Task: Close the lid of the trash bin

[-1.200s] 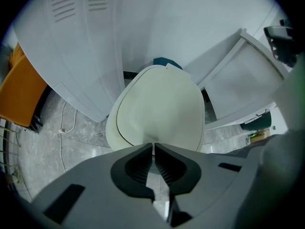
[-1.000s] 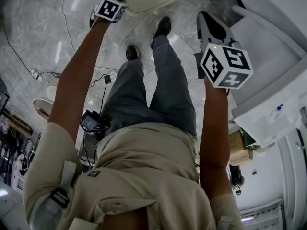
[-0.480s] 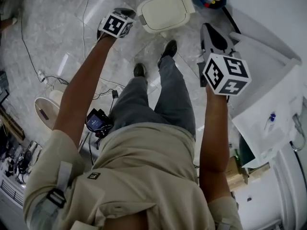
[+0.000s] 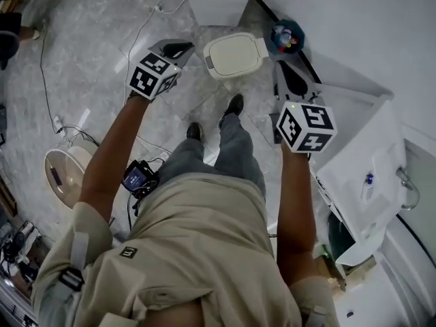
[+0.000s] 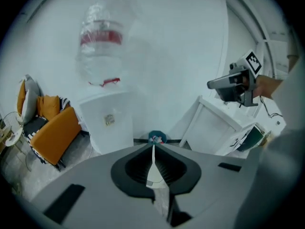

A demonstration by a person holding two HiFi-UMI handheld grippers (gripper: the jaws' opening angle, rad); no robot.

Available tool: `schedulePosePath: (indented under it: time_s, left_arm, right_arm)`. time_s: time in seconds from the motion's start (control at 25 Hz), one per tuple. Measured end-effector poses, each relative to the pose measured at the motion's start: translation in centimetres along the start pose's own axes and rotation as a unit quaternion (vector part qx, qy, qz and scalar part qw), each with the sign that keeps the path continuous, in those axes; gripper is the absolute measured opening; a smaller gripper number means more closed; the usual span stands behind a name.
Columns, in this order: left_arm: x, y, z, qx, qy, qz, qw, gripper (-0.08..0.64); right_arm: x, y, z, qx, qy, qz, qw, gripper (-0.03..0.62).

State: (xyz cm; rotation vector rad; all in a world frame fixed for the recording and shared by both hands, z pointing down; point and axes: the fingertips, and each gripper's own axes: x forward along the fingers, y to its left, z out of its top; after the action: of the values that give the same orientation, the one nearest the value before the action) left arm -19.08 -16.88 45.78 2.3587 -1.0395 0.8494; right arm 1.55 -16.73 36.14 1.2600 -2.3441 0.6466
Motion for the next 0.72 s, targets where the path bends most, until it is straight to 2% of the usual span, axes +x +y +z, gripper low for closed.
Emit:
schedulePosePath:
  time_s: [0.2, 0.4, 0.56, 0.72]
  left_arm:
    - [-8.6, -1.5, 3.8, 0.02, -0.073, 0.014, 0.997, 0.031]
    - [-17.5, -1.9, 5.9, 0.025, -0.143, 0.038, 0.9886, 0.031]
    - [-23.6, -3.0, 8.1, 0.033, -0.206, 0.058, 0.9762, 0.025]
    - [-29.5, -4.8, 10.5, 0.055, -0.272, 0.063, 0.9587, 0.023]
  right_arm:
    - [-3.3, 3.6, 2.9, -0.018, -0.034, 0.014, 0.999, 0.026]
    - [-6.9, 7.6, 6.1, -0.056, -0.073, 0.028, 0.995, 0.025]
    - [-10.3, 10.0, 8.0, -0.083, -0.105, 0.037, 0.99, 0.025]
    - [-13.5, 12.8, 9.5, -0.109, -0.136, 0.04, 0.984, 0.025]
